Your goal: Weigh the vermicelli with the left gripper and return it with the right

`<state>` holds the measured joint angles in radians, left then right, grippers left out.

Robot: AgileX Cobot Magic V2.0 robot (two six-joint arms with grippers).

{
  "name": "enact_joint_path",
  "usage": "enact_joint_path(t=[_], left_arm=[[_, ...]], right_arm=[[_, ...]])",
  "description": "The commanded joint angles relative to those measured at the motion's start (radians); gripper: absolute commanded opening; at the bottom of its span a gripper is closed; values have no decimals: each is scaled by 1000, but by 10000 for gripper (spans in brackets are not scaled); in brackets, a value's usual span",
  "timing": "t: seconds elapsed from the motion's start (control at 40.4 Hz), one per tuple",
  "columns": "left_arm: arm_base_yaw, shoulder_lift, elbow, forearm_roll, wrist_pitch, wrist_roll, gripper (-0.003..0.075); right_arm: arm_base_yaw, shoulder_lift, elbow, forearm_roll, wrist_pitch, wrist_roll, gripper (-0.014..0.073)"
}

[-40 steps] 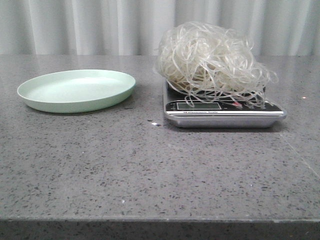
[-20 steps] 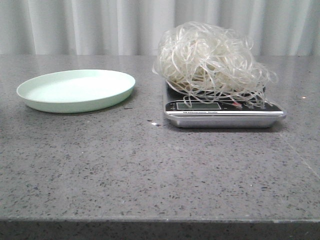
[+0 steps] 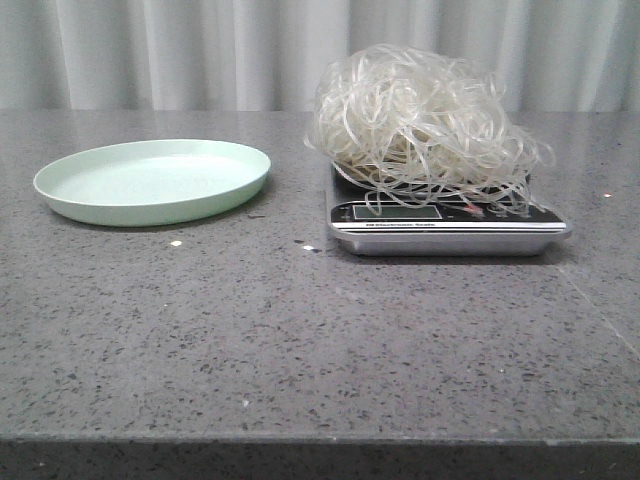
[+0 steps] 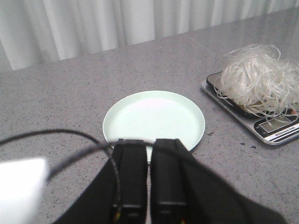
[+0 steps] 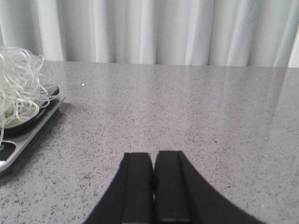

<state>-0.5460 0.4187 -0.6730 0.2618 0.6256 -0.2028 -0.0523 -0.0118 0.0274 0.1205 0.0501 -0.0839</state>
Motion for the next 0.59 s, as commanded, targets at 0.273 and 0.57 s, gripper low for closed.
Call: enact_joint_path(t=[0.273, 0.57], left_arm=[[-2, -131, 119, 12, -221, -13, 136], [-2, -131, 119, 20, -302, -13, 136]], right_arm=[[-4, -12, -137, 8, -107, -5, 151], [1, 222, -519, 8, 77, -5, 151]])
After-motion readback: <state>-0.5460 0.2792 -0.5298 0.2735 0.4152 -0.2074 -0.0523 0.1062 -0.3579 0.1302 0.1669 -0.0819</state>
